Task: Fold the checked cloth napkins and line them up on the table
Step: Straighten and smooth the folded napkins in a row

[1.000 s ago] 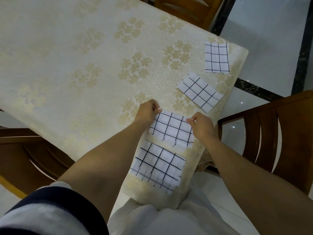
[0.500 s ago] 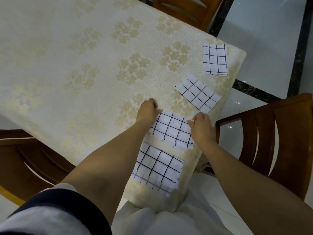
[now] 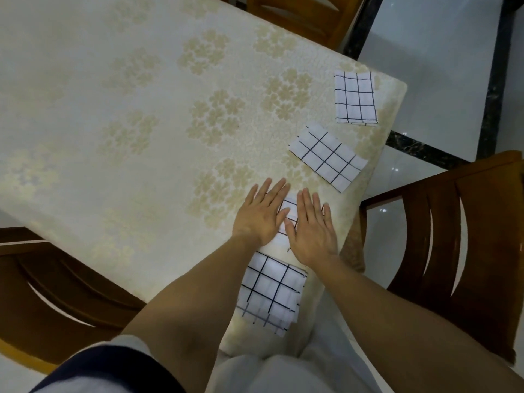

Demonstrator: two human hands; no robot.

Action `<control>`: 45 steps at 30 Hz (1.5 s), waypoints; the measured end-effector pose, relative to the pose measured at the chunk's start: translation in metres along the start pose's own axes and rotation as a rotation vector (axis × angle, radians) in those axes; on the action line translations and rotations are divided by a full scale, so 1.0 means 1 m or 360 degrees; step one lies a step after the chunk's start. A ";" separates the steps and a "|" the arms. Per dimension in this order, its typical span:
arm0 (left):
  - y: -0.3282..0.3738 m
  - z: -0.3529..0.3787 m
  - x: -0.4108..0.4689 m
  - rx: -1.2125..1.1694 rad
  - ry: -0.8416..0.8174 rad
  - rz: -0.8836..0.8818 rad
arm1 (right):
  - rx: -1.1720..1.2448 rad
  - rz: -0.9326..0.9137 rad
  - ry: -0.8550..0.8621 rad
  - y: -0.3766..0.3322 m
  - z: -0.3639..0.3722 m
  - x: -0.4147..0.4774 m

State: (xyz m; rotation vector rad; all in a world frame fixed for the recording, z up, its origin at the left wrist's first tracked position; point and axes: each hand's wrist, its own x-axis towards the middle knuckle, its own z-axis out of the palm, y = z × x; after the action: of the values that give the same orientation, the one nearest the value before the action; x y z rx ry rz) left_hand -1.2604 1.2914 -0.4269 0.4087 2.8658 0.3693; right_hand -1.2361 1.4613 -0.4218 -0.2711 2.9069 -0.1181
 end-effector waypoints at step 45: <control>-0.009 -0.078 0.125 0.0738 -0.0164 0.0519 | -0.0261 -0.0106 -0.0329 0.047 -0.072 0.092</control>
State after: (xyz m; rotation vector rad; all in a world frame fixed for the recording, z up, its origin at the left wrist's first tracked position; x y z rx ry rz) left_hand -1.3999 1.3033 -0.3784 0.9504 2.7608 -0.2705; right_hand -1.3483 1.4936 -0.3760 -0.3838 2.7051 0.1312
